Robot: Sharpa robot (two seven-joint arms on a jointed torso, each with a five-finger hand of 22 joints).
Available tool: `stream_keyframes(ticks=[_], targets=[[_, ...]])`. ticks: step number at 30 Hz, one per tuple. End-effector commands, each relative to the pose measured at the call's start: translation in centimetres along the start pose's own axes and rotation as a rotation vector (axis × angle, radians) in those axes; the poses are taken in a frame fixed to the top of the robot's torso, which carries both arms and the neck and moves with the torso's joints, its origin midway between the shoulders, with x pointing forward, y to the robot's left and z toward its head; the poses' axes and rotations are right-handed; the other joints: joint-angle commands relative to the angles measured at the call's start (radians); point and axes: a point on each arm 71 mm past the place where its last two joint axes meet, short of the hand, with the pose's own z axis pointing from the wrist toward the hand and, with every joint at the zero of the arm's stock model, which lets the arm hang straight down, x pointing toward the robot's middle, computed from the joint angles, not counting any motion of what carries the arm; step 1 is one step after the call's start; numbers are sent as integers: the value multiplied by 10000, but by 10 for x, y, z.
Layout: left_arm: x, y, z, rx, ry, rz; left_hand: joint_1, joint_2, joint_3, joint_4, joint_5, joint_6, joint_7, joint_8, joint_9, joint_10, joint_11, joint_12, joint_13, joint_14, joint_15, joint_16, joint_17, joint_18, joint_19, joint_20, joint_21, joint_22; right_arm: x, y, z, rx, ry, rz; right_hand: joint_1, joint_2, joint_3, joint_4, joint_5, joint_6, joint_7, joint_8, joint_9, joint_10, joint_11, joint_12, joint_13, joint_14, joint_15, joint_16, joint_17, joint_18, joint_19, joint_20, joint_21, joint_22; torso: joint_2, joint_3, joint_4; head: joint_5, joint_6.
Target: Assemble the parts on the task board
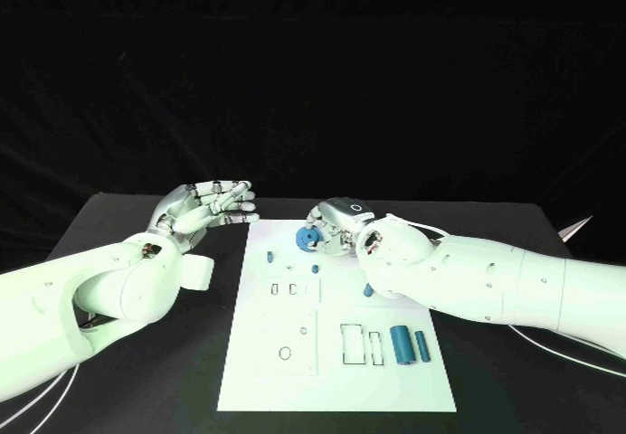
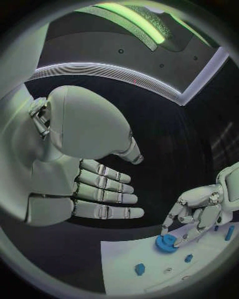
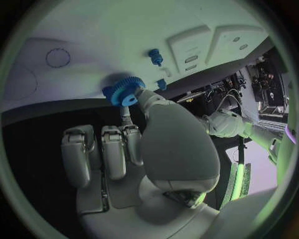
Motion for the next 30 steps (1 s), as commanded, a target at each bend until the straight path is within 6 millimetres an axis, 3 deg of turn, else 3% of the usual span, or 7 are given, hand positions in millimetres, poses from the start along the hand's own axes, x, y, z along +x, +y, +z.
stream_keyframes(ticks=[1, 30], targets=[[3, -1, 0, 51, 146, -81, 93, 27, -56, -6, -29, -81, 451, 27, -7, -58, 10, -34, -14, -81, -7, 64, 12, 101, 8, -8, 63, 11, 5, -1, 0, 38, 264, -190, -26, 42, 58, -2, 18, 19, -2, 31, 4, 243, -29, -28, 1681, 1042, -65, 41, 2634, -67, 1029, -48, 44, 2632, -1, -15, -20, 27, -12], [1, -1, 0, 52, 107, -63, 104, 28, -57, -12, -30, -85, 453, 27, -7, -62, 13, -36, -15, -92, -5, 77, 15, 100, 2, -8, 68, 14, 10, -2, 1, 153, 654, -371, -157, -29, 119, -23, 7, -18, 21, -7, -14, 240, -7, -34, 1683, 1042, -48, 41, 2634, -67, 1029, -37, 44, 2632, -11, -2, -7, 50, -46]])
